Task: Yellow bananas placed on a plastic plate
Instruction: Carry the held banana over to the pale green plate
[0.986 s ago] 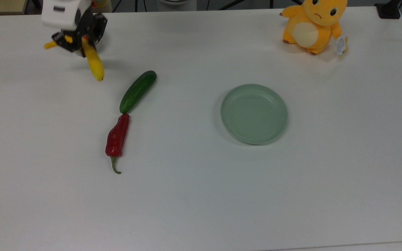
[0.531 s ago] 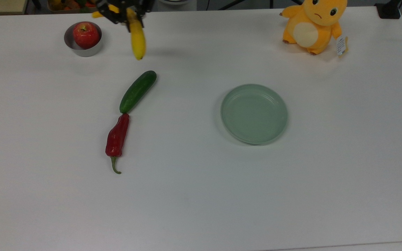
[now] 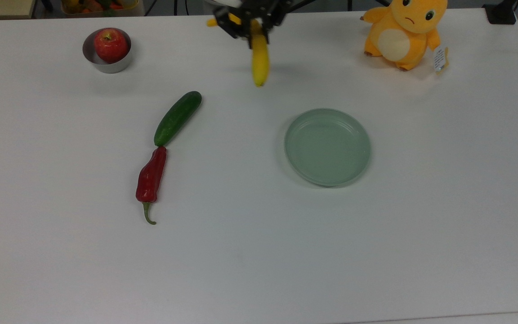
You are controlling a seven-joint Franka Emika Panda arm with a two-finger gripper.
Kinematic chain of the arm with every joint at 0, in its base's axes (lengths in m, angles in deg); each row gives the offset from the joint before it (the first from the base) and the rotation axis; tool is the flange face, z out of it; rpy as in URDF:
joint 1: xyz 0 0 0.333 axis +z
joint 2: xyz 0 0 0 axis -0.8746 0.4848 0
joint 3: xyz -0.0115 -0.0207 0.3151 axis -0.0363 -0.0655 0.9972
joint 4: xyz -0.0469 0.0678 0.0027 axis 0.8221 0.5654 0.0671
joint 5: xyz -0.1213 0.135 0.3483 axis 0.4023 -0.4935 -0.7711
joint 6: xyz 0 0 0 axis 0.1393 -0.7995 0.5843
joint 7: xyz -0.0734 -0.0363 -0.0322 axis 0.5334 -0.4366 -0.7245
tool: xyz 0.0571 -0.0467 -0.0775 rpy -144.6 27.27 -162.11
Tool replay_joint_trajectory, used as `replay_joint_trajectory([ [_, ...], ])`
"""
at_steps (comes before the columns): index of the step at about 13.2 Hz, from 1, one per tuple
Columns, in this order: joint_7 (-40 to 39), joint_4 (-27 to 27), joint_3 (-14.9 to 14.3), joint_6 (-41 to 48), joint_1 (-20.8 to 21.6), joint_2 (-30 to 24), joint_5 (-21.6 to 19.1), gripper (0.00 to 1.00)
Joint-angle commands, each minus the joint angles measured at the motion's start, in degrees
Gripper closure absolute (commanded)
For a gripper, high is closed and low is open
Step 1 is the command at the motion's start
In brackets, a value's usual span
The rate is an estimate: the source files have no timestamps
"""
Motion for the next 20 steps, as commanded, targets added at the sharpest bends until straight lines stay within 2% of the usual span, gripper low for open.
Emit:
replay_joint_trajectory([
  [1,8.29,1.06,4.61,-6.75,0.5,5.47,-0.72,0.88],
  [5,15.51,0.79,6.02,-20.28,3.49,12.67,-0.63,0.88],
  [13,16.84,0.35,8.05,-32.16,4.63,22.43,0.25,0.84],
  [17,16.84,0.35,8.05,-33.05,4.63,22.88,0.33,0.73],
  [19,16.84,0.35,8.05,-33.05,4.63,22.97,0.34,0.62],
  [20,16.92,0.35,8.05,-33.05,4.55,22.97,0.25,0.5],
])
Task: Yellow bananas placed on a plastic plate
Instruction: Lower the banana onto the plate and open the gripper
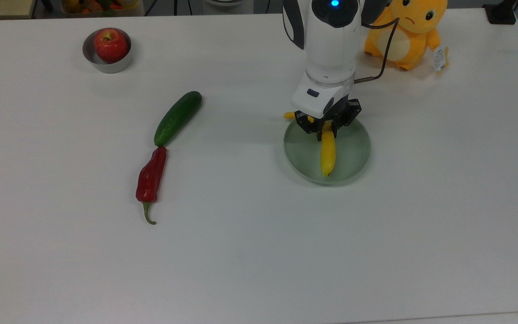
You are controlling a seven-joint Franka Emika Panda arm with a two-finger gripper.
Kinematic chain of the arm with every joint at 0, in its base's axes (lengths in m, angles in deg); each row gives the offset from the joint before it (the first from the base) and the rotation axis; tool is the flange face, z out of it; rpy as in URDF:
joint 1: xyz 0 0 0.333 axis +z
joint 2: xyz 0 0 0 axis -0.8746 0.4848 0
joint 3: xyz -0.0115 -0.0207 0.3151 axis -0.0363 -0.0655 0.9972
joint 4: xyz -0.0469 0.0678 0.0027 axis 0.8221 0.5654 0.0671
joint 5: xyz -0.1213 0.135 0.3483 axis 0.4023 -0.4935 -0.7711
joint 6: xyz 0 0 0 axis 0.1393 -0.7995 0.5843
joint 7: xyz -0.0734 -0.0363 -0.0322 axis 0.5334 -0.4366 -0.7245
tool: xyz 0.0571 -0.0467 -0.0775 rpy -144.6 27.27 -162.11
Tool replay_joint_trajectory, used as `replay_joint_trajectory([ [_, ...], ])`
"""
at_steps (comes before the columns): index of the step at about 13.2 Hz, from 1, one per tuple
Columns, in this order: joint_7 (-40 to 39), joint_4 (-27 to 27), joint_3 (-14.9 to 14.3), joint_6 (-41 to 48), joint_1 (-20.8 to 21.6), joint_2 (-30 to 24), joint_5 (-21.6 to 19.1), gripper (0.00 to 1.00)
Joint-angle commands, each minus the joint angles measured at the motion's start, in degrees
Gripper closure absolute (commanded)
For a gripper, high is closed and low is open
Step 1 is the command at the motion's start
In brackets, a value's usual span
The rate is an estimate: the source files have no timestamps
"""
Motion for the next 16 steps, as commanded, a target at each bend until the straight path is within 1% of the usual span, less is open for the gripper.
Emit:
replay_joint_trajectory([
  [1,0.84,0.28,-0.11,-0.87,0.35,0.2,0.25,0.41],
  [2,0.84,0.28,-0.11,-0.87,0.35,0.2,0.25,0.33],
  [3,0.84,0.28,-0.11,-0.78,0.35,0.12,0.25,0.21],
  [5,0.84,0.37,-0.11,-0.78,0.35,0.03,0.34,0.01],
  [8,0.84,0.28,-0.11,0.7,0.0,-3.12,0.34,0.0],
  [9,0.93,0.46,-0.11,2.71,0.0,-4.35,0.34,0.0],
  [10,0.84,0.81,-0.11,7.26,-0.26,-6.63,0.34,0.0],
  [12,0.93,0.81,-0.2,17.1,-1.23,-12.86,0.34,0.0],
  [13,0.93,0.81,-0.72,20.54,-1.67,-16.11,0.43,0.0],
  [16,1.1,0.9,-0.82,25.74,-5.52,-22.36,0.25,0.0],
])
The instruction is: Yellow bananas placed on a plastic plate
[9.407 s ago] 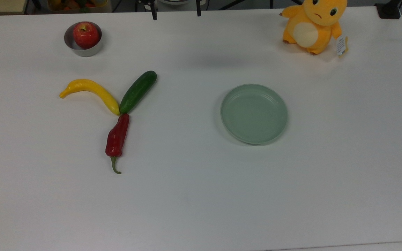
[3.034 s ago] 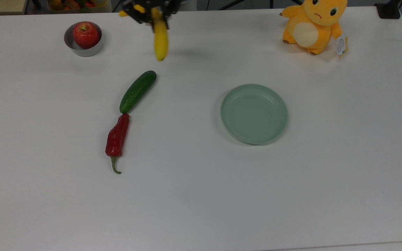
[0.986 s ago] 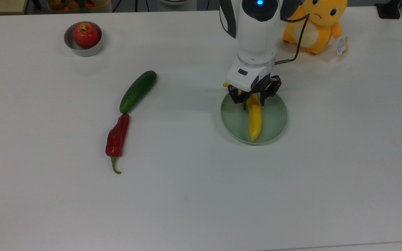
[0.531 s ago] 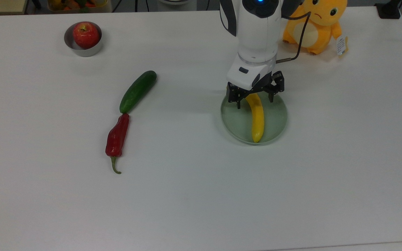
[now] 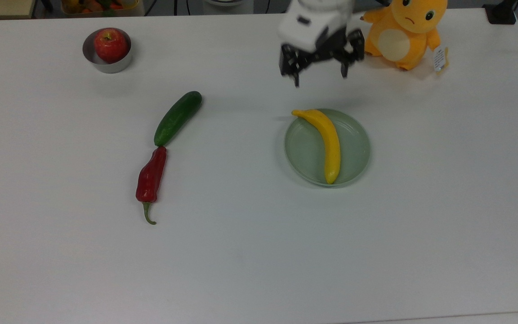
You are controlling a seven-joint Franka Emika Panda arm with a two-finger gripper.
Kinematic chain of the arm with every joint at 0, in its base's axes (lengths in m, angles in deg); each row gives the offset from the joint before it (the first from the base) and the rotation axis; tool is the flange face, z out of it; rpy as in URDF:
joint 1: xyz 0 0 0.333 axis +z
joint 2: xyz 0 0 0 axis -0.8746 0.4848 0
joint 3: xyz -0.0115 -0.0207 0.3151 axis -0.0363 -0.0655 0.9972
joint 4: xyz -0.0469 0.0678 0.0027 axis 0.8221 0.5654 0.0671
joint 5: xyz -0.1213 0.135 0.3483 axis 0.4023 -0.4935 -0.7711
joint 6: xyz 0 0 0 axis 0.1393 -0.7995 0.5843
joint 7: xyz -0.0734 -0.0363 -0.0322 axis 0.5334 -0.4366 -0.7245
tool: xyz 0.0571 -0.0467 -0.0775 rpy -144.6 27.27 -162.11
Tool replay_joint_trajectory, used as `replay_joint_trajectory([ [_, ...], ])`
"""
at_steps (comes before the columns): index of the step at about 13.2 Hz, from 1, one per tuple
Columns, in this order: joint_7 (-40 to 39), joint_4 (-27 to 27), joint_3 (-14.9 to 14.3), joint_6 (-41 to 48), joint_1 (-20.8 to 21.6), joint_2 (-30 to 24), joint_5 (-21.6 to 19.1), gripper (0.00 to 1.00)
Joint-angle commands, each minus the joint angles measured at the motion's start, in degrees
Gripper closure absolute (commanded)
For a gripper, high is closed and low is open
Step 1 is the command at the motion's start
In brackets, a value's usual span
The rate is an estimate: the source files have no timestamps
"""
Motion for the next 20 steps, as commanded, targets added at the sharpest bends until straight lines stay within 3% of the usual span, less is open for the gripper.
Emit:
replay_joint_trajectory([
  [1,0.81,-1.32,-0.68,9.48,-4.87,-9.88,0.21,0.0],
  [5,0.81,2.9,-3.4,21.62,-7.95,-12.89,0.38,0.0],
  [8,1.07,3.26,-4.98,24.98,-9.98,-14.04,0.38,0.0],
  [11,1.87,3.08,-4.99,24.02,-11.65,-13.51,1.34,0.0],
  [15,0.2,2.99,-4.72,14.64,-12.27,-11.58,1.79,0.0],
  [18,-7.6,3.08,-4.72,10.75,-13.5,-10.35,2.23,0.0],
  [20,-8.42,3.08,-4.72,11.71,-14.2,-10.87,2.05,0.0],
])
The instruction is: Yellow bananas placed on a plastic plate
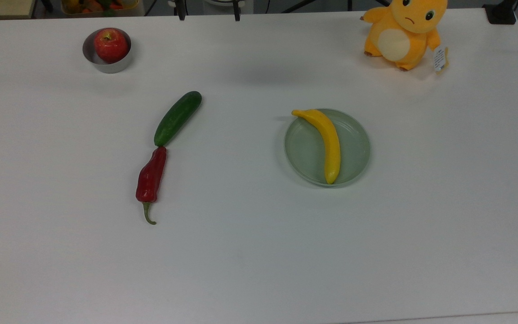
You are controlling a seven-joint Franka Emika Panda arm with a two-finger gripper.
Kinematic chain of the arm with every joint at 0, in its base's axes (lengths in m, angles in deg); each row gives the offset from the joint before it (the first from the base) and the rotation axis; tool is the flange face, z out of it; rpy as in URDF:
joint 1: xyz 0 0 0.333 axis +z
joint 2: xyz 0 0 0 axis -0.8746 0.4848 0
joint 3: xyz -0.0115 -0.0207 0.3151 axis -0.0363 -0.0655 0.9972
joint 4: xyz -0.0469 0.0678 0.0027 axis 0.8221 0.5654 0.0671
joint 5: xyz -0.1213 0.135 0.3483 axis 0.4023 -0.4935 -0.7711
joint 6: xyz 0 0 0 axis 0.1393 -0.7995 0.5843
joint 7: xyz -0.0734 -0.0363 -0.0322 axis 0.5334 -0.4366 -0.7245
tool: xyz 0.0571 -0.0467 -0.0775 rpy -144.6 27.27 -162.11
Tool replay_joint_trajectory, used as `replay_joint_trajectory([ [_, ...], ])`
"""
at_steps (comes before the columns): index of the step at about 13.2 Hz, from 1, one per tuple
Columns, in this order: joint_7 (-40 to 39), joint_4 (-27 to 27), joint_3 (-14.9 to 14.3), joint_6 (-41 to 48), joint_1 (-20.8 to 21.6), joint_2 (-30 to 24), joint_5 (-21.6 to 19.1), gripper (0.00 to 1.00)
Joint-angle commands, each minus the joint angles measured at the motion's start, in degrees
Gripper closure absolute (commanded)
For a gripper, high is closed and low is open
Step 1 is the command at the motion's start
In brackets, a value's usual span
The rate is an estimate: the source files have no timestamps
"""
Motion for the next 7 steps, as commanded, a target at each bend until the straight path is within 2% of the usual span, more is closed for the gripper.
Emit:
replay_joint_trajectory([
  [1,-3.51,0.45,0.49,-0.01,-1.38,-0.04,0.49,0.0],
  [7,-3.95,0.36,0.85,-0.54,-1.2,0.22,0.58,0.0],
])
